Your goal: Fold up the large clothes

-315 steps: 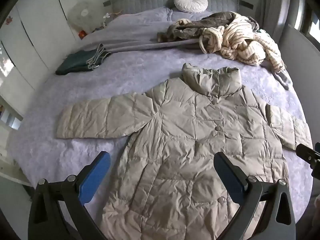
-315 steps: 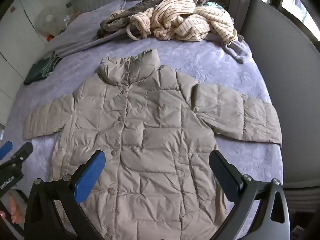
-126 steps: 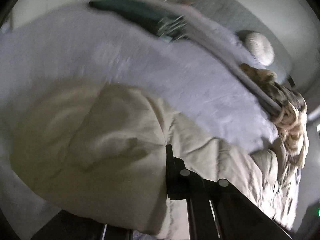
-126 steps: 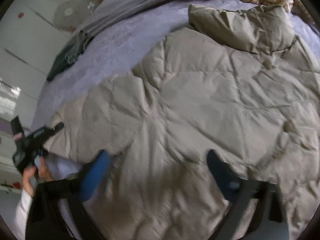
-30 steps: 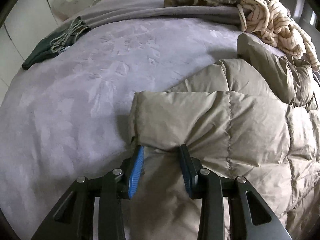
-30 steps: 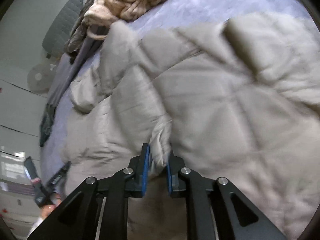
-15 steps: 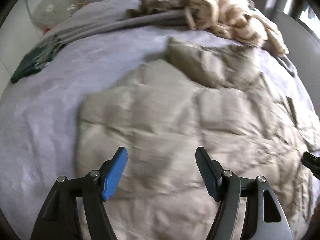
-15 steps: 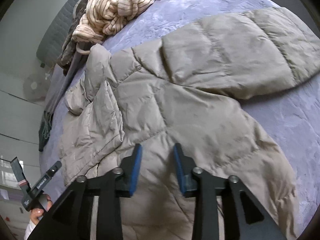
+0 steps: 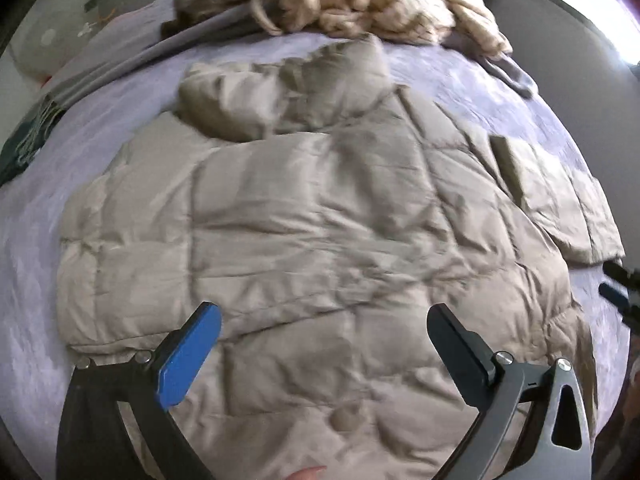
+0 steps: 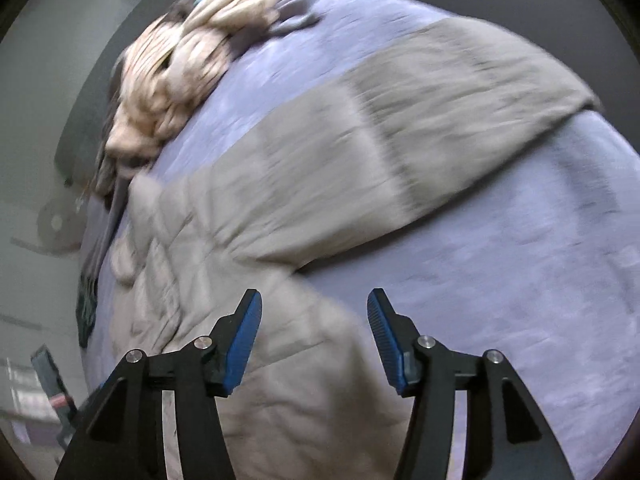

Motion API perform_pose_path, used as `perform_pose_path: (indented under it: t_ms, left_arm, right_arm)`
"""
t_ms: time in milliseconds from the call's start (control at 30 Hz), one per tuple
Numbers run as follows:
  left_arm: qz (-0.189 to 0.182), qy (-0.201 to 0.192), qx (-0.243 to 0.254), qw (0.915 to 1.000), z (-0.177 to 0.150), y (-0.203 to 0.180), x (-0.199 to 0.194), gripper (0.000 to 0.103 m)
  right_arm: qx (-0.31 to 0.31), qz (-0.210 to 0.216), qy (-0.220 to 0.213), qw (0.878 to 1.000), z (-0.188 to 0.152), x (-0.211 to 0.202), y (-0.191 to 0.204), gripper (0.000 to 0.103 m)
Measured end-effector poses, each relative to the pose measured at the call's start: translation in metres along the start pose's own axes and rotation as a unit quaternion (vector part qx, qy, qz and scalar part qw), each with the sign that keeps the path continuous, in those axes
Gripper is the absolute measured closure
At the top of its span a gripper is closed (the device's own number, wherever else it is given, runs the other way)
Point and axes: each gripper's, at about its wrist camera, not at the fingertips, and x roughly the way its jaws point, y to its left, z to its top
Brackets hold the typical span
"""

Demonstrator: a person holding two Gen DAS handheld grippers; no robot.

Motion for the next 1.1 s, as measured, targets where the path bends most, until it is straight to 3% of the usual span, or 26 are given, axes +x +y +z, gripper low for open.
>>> perform_pose_path:
  t_ms: [133, 233, 367, 500, 800, 833, 867, 900, 933, 967, 1100]
  left_arm:
    - [-0.009, 0.01, 0.007, 0.9999, 0.001, -0.02, 0.003, 0.0]
    - [0.008, 0.012, 0.009, 0.9999, 0.003, -0.032, 0.007, 0.0]
    - [-0.002, 0.034, 0.012, 0.9993, 0.007, -0.042, 0.015, 0.0]
    - [-0.009, 0.028, 0.018, 0.9994, 0.009, -0.054, 0.012, 0.0]
    - [-0.009, 0.01, -0.002, 0.9999, 0.021, -0.055, 0.006, 0.0]
    - [-0.005, 0.004, -0.005, 1.0, 0.023, -0.053, 0.003, 0.0]
    - [-0.002, 0.001, -0.008, 1.0, 0.024, -0.051, 0.003, 0.0]
    - [0.001, -0.002, -0.011, 0.9999, 0.025, -0.047, 0.001, 0.0]
    - [0.004, -0.005, -0.015, 0.9999, 0.026, -0.042, 0.0, 0.0]
    - [0.009, -0.009, -0.02, 0.9997, 0.027, -0.037, -0.001, 0.0]
    - [0.026, -0.019, -0.041, 0.9986, 0.029, -0.015, -0.006, 0.0]
  right_arm:
    - [0.047, -0.01, -0.017, 0.999, 0.024, -0.009, -0.044, 0.044]
    - [0.093, -0.007, -0.041, 0.995, 0.041, -0.014, -0.078, 0.017]
    - [0.167, 0.026, -0.072, 0.983, 0.057, -0.017, -0.118, 0.016]
    - [0.218, 0.073, -0.087, 0.969, 0.079, -0.01, -0.143, 0.016]
    - [0.303, 0.173, -0.091, 0.933, 0.121, 0.014, -0.165, 0.018]
    - [0.305, 0.184, -0.087, 0.93, 0.124, 0.017, -0.165, 0.026]
    - [0.311, 0.196, -0.076, 0.927, 0.128, 0.022, -0.164, 0.052]
    - [0.315, 0.197, -0.066, 0.926, 0.13, 0.027, -0.163, 0.068]
    - [0.318, 0.198, -0.058, 0.925, 0.132, 0.03, -0.162, 0.091]
    - [0.318, 0.202, -0.056, 0.925, 0.134, 0.032, -0.159, 0.096]
    - [0.263, 0.203, -0.071, 0.941, 0.143, 0.021, -0.128, 0.097]
